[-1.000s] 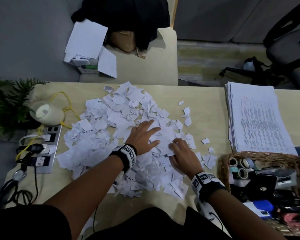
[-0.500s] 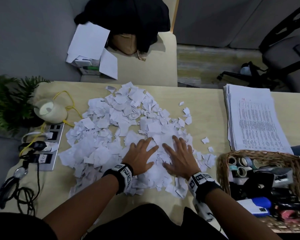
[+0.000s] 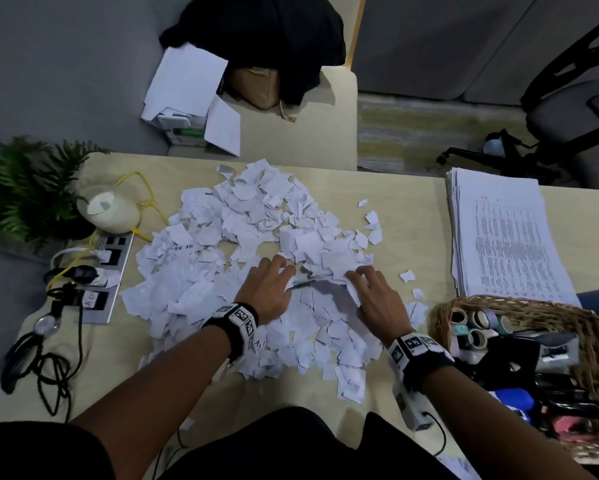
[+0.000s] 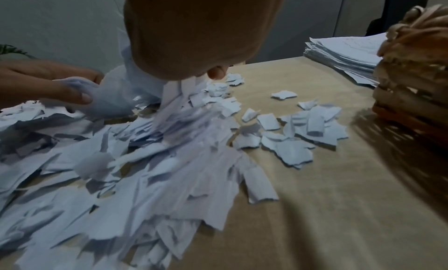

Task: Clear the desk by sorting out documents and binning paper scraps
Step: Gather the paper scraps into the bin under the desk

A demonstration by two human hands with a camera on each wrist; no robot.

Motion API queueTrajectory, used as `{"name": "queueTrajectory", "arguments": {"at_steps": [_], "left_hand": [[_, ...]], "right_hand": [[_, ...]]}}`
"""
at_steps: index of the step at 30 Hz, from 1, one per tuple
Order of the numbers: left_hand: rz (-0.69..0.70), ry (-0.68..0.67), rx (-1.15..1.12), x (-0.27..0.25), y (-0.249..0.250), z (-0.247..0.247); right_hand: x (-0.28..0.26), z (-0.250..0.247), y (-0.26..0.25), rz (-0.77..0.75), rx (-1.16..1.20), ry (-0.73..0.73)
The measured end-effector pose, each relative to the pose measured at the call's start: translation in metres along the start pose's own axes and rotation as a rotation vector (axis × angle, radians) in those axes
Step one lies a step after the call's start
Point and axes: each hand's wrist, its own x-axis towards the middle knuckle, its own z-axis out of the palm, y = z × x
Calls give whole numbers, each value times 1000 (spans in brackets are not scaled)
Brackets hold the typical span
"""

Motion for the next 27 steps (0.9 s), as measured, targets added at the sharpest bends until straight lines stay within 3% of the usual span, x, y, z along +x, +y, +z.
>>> {"name": "queueTrajectory", "arguments": {"at_steps": [7,13,19,23,27], "left_hand": [[19,-220,163,-26,30,36],[44,-176,254,-36,37,40],[-49,-173,185,-35,11,26],[-37,-138,84,-30,0,16],[7,-104,-1,-22,5,4]], "right_hand": [[-2,6,6,12,-97,135],[-8,7,6,70,-76,59],[-7,5,-1,243,-79,45],[-7,-4,-5,263,-169,-80],[-11,0,-13,262,-66,-63]]}}
